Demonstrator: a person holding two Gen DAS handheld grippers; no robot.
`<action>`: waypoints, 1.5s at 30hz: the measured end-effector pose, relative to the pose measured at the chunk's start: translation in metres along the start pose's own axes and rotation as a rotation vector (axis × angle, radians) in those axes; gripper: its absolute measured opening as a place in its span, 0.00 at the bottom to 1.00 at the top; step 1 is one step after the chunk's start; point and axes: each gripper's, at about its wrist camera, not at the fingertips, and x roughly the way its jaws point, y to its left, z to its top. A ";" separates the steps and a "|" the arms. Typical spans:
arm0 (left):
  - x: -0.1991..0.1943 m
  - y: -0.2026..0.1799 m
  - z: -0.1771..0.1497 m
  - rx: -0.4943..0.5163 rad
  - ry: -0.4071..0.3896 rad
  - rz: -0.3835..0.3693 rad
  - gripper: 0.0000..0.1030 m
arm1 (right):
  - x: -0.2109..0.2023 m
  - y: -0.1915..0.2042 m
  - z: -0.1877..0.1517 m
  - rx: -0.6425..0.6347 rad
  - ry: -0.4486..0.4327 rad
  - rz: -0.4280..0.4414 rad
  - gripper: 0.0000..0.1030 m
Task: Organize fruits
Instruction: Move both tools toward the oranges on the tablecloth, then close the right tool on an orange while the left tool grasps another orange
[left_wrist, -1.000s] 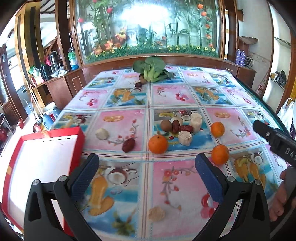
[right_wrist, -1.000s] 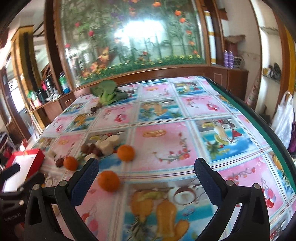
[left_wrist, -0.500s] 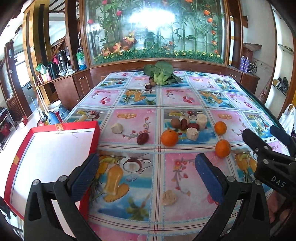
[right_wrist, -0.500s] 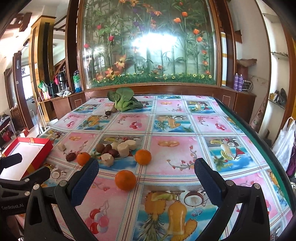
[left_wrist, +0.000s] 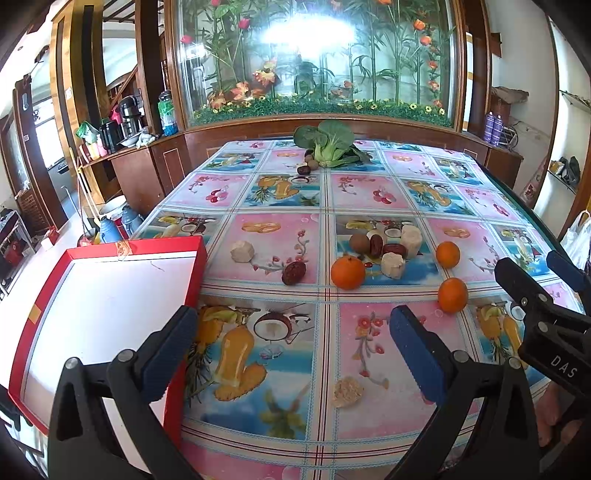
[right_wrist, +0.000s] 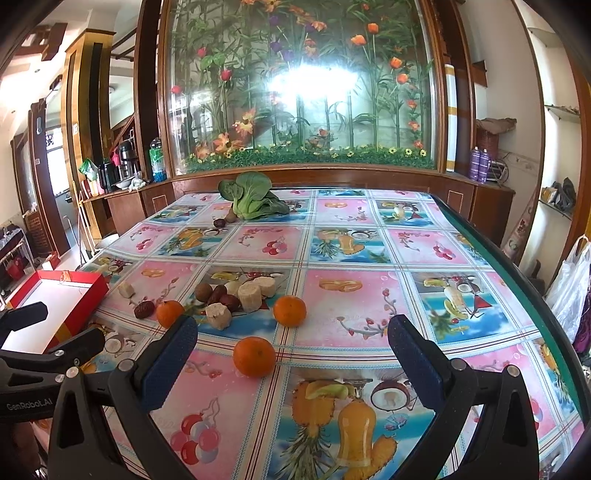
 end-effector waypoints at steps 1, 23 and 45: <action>0.000 0.000 0.000 0.000 0.000 0.002 1.00 | 0.000 0.001 0.000 -0.002 0.001 0.002 0.99; 0.019 0.045 0.010 0.046 0.088 -0.010 1.00 | 0.046 0.011 -0.009 0.001 0.266 0.171 0.62; 0.107 -0.033 0.042 0.262 0.273 -0.197 0.64 | 0.070 0.005 -0.014 0.063 0.391 0.202 0.34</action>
